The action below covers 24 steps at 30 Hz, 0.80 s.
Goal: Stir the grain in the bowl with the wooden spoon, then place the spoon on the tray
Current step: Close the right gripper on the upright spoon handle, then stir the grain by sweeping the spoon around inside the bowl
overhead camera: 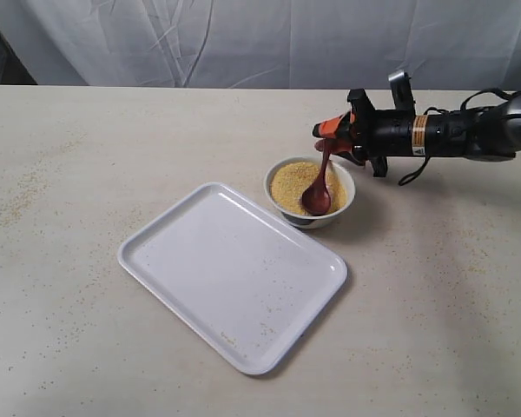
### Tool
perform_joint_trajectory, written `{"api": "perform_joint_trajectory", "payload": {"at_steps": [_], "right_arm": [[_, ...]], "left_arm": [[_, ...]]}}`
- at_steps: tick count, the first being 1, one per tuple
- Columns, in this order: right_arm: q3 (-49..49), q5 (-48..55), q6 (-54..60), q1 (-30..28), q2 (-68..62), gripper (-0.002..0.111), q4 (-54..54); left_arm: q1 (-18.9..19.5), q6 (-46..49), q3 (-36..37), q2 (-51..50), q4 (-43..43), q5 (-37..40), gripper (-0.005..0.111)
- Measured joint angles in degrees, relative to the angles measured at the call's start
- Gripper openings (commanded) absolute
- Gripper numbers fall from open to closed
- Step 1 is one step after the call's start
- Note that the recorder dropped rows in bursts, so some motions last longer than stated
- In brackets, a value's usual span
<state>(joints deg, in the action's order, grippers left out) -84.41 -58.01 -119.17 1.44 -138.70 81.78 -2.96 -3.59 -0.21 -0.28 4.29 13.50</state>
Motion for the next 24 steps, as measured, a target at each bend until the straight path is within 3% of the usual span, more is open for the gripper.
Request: {"api": "perform_joint_trajectory", "payload": {"at_steps": [2,9,13,16,18,22,24], "right_arm": [[-0.1,0.0,0.0,0.0,0.0,0.0,-0.8],[-0.3,-1.9,0.0,0.4,0.0,0.0,-11.5],[-0.3,-9.9,14.4,1.2,3.4,0.0,-21.7],[-0.4,-11.3,42.6,3.0,8.2,0.0,-14.4],[-0.4,-11.6,53.0,4.9,8.5,0.0,-9.0],[-0.4,-10.0,57.1,8.5,6.8,0.0,-3.3],[-0.4,-10.3,53.7,9.2,5.9,0.0,-1.4]], "left_arm": [[0.0,0.0,0.0,0.0,0.0,0.0,0.0],[0.0,0.0,0.0,0.0,0.0,0.0,0.0],[0.0,0.0,0.0,0.0,0.0,0.0,0.0],[0.0,0.0,0.0,0.0,0.0,0.0,0.0],[0.0,0.0,0.0,0.0,0.0,0.0,0.0],[0.0,0.0,0.0,0.0,0.0,0.0,0.0],[0.0,0.0,0.0,0.0,0.0,0.0,0.0]]}}
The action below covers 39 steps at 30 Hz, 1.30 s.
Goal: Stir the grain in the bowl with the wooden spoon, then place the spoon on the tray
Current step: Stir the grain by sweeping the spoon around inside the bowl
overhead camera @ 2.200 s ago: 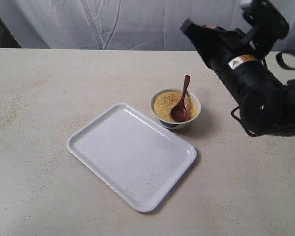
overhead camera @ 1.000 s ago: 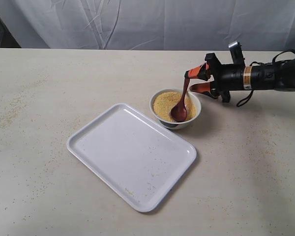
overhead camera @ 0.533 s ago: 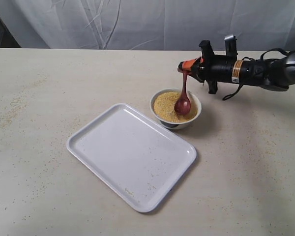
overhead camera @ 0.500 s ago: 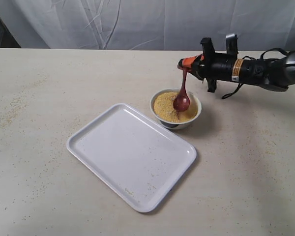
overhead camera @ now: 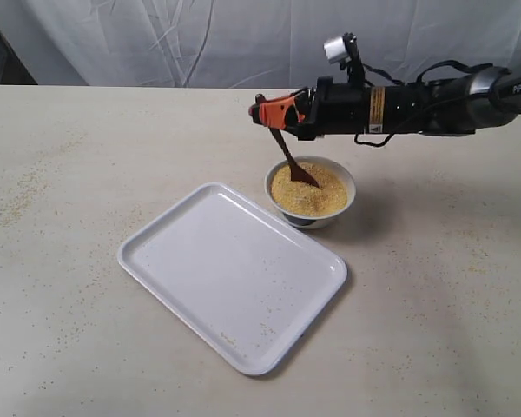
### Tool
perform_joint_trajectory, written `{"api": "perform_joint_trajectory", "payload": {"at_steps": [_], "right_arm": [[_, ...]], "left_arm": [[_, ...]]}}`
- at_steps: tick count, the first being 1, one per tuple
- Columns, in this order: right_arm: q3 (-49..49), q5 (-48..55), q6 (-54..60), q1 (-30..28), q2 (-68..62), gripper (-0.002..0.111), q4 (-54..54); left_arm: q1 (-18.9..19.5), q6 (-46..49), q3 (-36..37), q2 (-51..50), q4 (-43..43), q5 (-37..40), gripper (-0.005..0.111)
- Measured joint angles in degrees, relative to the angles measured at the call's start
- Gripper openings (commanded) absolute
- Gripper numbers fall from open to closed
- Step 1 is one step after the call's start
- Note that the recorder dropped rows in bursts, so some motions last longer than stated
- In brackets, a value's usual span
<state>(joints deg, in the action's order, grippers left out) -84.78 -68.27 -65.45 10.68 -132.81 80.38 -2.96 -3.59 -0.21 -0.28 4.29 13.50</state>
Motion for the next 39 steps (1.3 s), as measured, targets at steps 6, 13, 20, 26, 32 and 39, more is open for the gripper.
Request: {"api": "perform_joint_trajectory", "payload": {"at_steps": [6,13,20,26,32,39], "right_arm": [[0.0,-0.2,-10.5,0.5,-0.2,0.0,1.0],[0.0,-1.3,-3.7,-1.0,1.9,0.0,-8.6],[0.0,7.2,2.4,-1.1,2.1,0.0,-3.6],[0.0,7.9,-3.4,0.6,2.1,0.0,7.9],[-0.9,1.0,-5.8,0.9,2.1,0.0,8.1],[-4.2,5.0,-5.9,0.9,3.5,0.0,5.3]], "left_arm": [[0.0,0.0,0.0,0.0,0.0,0.0,0.0],[0.0,0.0,0.0,0.0,0.0,0.0,0.0],[0.0,0.0,0.0,0.0,0.0,0.0,0.0],[0.0,0.0,0.0,0.0,0.0,0.0,0.0],[0.0,0.0,0.0,0.0,0.0,0.0,0.0],[0.0,0.0,0.0,0.0,0.0,0.0,0.0]]}}
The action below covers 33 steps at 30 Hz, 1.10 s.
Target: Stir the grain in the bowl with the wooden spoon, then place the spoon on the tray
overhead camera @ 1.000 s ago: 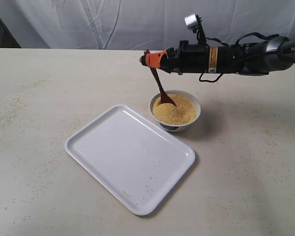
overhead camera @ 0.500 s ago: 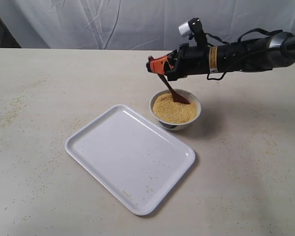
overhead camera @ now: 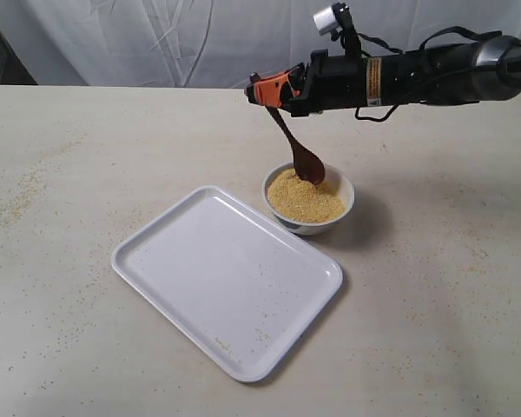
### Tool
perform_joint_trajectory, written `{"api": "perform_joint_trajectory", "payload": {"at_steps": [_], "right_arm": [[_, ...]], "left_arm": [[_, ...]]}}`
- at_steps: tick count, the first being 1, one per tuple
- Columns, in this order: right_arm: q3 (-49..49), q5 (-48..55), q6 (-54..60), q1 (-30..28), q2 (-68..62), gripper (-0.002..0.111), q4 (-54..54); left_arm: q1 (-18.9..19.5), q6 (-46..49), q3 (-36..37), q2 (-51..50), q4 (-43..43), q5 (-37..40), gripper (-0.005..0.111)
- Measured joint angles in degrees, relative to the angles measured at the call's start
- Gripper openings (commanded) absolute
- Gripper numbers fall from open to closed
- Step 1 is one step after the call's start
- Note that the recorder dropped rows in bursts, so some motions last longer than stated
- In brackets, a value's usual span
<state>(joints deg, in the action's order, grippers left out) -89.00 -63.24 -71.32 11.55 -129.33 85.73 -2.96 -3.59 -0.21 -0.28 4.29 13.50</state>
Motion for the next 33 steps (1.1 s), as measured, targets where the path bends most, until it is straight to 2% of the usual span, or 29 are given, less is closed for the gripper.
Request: {"api": "perform_joint_trajectory", "payload": {"at_steps": [5,11,16,23,28,33], "right_arm": [[-0.1,5.7,-1.2,0.0,-0.9,0.0,5.4],[-0.1,0.2,-7.3,0.5,-3.3,0.0,8.3],[-0.4,-4.9,-7.4,0.5,-2.2,0.0,2.3],[-2.6,-1.5,-3.3,0.2,1.5,0.0,-1.9],[-2.8,2.4,-3.0,0.5,-0.4,0.0,7.5],[-2.8,-1.3,-6.1,1.4,-4.2,0.0,12.1]], "left_arm": [[0.0,0.0,0.0,0.0,0.0,0.0,0.0],[0.0,0.0,0.0,0.0,0.0,0.0,0.0],[0.0,0.0,0.0,0.0,0.0,0.0,0.0],[0.0,0.0,0.0,0.0,0.0,0.0,0.0],[0.0,0.0,0.0,0.0,0.0,0.0,0.0],[0.0,0.0,0.0,0.0,0.0,0.0,0.0]]}}
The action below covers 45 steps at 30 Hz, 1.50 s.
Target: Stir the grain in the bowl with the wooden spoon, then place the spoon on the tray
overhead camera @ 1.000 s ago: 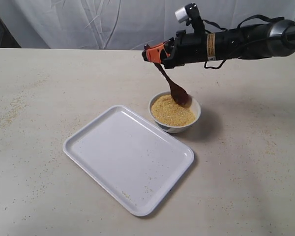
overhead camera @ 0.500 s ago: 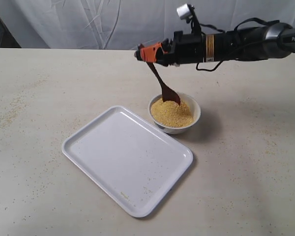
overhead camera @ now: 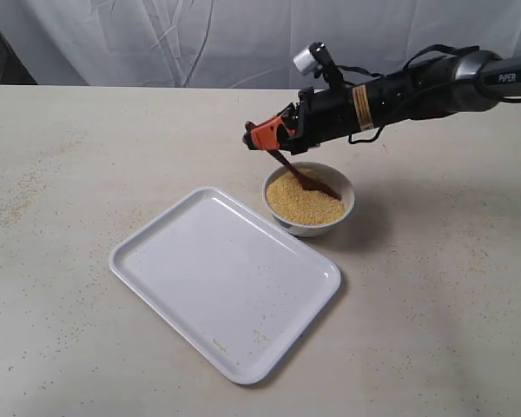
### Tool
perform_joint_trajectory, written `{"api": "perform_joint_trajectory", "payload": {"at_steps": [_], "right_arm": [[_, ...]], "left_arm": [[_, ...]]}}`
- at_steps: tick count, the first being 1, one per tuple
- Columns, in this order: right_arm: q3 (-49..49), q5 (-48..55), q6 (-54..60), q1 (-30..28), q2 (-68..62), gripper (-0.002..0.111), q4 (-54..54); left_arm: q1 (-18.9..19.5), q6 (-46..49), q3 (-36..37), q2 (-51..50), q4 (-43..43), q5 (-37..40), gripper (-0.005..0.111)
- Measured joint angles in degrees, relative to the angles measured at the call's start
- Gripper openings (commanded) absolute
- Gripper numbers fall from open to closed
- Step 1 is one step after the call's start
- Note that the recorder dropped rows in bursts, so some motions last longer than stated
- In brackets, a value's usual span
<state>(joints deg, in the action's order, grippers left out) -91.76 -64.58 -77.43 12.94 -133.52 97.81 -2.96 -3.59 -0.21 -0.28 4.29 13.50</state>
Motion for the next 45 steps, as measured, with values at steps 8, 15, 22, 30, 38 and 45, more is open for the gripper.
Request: {"api": "perform_joint_trajectory", "payload": {"at_steps": [8,15,22,30,38,45], "right_arm": [[0.0,-3.7,1.6,0.7,3.6,0.0,-4.0],[0.0,1.7,6.1,0.6,7.7,0.0,-8.3],[0.0,2.7,5.5,1.0,2.5,0.0,-7.1],[0.0,-4.4,5.0,2.4,2.4,0.0,-6.9],[0.0,-3.9,8.2,1.9,7.5,0.0,-1.6],[0.0,-4.3,-13.9,3.1,19.7,-0.001,2.3]], "left_arm": [[0.0,0.0,0.0,0.0,0.0,0.0,0.0],[0.0,0.0,0.0,0.0,0.0,0.0,0.0],[0.0,0.0,0.0,0.0,0.0,0.0,0.0],[0.0,0.0,0.0,0.0,0.0,0.0,0.0],[0.0,0.0,0.0,0.0,0.0,0.0,0.0],[0.0,0.0,0.0,0.0,0.0,0.0,0.0]]}}
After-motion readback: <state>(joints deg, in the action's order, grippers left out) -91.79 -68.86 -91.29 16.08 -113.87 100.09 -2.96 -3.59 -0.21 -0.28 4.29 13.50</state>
